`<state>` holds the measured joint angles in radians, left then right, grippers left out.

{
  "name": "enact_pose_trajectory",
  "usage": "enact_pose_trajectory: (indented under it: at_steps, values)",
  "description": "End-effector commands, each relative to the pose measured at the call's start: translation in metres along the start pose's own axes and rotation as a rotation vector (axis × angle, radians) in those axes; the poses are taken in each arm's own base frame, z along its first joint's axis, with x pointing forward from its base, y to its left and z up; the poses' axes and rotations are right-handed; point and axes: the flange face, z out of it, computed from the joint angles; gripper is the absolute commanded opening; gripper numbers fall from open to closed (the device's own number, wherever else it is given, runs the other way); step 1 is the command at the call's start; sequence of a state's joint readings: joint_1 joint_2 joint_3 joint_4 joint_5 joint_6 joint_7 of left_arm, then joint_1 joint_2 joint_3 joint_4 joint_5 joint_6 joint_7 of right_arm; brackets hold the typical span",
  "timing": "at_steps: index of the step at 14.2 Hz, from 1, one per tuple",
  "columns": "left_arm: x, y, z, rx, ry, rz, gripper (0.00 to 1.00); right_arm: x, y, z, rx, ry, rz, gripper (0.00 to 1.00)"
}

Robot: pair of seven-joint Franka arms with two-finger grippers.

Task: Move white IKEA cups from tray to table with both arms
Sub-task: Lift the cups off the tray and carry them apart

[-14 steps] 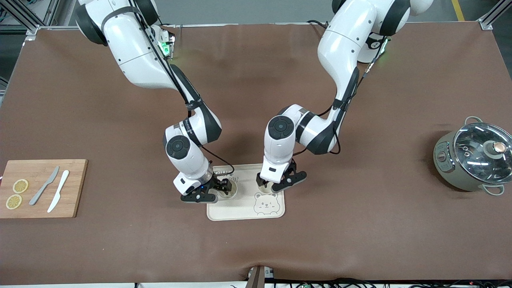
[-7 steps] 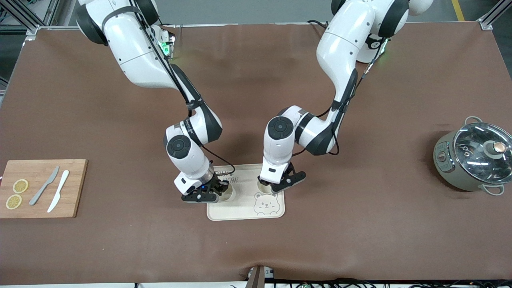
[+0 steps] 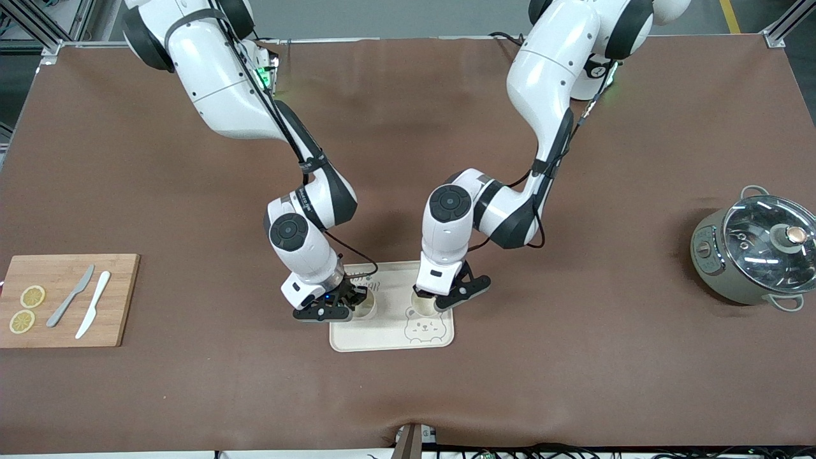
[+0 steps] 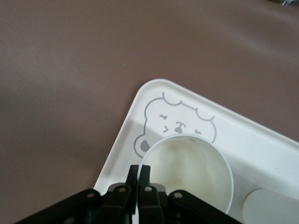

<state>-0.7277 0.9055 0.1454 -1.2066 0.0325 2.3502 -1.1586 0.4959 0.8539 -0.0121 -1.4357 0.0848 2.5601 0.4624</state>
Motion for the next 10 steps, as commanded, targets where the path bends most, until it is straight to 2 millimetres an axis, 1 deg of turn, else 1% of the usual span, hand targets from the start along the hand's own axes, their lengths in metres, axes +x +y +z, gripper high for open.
enact_pose_trajectory:
  at_steps: [1, 2, 3, 4, 5, 6, 7, 8, 10]
  values:
    - [0.026, -0.004, -0.041, -0.008, 0.031, -0.040, 0.00, 0.003, -0.004, -0.004, -0.005, 0.004, 0.005, 0.00]
    - [0.036, -0.008, -0.045, -0.010, 0.036, -0.053, 0.00, 0.007, -0.005, -0.012, -0.001, 0.010, 0.004, 0.00]
    - [0.049, -0.013, -0.051, -0.010, 0.045, -0.067, 0.00, 0.016, 0.002, -0.022, 0.001, 0.022, 0.014, 0.00]
    - [0.060, -0.022, -0.050, 0.002, 0.047, -0.077, 0.00, 0.018, 0.009, -0.024, -0.009, 0.001, 0.024, 0.00]
    - [0.065, -0.026, -0.048, 0.013, 0.045, -0.085, 0.00, 0.024, 0.015, -0.030, -0.024, -0.030, 0.030, 0.00]
    - [0.074, -0.033, -0.046, 0.027, 0.044, -0.094, 0.00, 0.033, 0.015, -0.048, -0.030, -0.044, 0.034, 0.00]
    - [0.082, -0.040, -0.044, 0.045, 0.038, -0.090, 0.00, 0.038, 0.020, -0.058, -0.040, -0.066, 0.029, 0.00]
    - [0.090, -0.048, -0.044, 0.066, 0.029, -0.067, 0.00, 0.044, 0.027, -0.073, -0.042, -0.073, 0.009, 0.00]
    - [0.111, -0.064, -0.046, 0.081, 0.025, -0.044, 0.00, 0.057, 0.051, -0.101, -0.050, -0.105, -0.027, 0.00]
